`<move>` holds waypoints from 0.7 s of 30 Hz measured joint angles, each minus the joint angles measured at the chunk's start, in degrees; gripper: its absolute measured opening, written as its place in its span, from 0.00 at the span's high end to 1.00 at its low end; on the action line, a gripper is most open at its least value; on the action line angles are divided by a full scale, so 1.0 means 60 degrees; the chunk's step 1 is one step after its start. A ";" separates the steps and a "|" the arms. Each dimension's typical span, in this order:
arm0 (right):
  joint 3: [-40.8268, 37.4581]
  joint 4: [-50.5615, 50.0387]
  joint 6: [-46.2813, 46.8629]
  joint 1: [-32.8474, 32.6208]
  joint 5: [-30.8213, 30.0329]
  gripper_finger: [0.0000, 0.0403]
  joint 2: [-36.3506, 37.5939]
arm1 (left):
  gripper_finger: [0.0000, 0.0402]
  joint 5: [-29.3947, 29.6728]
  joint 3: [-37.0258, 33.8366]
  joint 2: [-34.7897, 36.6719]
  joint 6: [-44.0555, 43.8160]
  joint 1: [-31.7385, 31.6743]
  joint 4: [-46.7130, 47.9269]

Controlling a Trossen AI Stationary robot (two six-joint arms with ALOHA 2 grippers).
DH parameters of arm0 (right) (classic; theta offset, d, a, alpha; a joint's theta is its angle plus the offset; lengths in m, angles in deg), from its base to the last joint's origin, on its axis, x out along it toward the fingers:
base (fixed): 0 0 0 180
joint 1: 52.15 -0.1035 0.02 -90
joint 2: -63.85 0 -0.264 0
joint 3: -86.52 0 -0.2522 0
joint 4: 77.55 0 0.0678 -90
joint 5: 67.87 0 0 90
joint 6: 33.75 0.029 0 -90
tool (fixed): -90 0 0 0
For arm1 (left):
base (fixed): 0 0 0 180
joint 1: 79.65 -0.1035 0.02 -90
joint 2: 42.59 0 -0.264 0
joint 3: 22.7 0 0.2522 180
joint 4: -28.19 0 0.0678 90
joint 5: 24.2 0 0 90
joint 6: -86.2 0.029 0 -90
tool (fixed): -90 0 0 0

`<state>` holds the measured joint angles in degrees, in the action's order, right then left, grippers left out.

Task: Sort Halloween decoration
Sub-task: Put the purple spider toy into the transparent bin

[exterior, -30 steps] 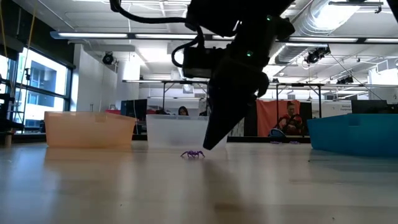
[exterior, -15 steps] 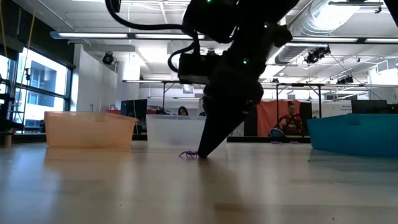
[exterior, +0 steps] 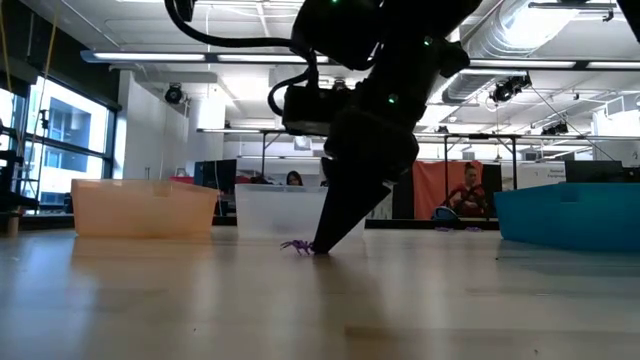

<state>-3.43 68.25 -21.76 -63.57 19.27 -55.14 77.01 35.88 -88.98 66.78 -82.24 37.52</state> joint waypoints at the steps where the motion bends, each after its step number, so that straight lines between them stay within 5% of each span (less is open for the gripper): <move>1: -0.0018 -0.0094 -0.0006 0.0000 0.0001 0.97 0.0068 | 0.58 0.0006 0.0000 0.0002 0.0002 0.0000 -0.0050; 14: -0.0089 -0.3699 -0.1513 0.0667 -0.0845 1.00 0.3119 | 0.58 0.0021 0.0000 0.0033 0.0320 0.0000 -0.0098; 21: -0.3472 -0.2495 0.0125 0.0876 -0.0989 1.00 0.6326 | 0.58 0.0020 0.0000 0.0033 0.0350 0.0000 -0.0084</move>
<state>-24.27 53.28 -21.01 -58.32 13.34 -17.18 77.13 35.88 -88.79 68.88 -82.24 37.01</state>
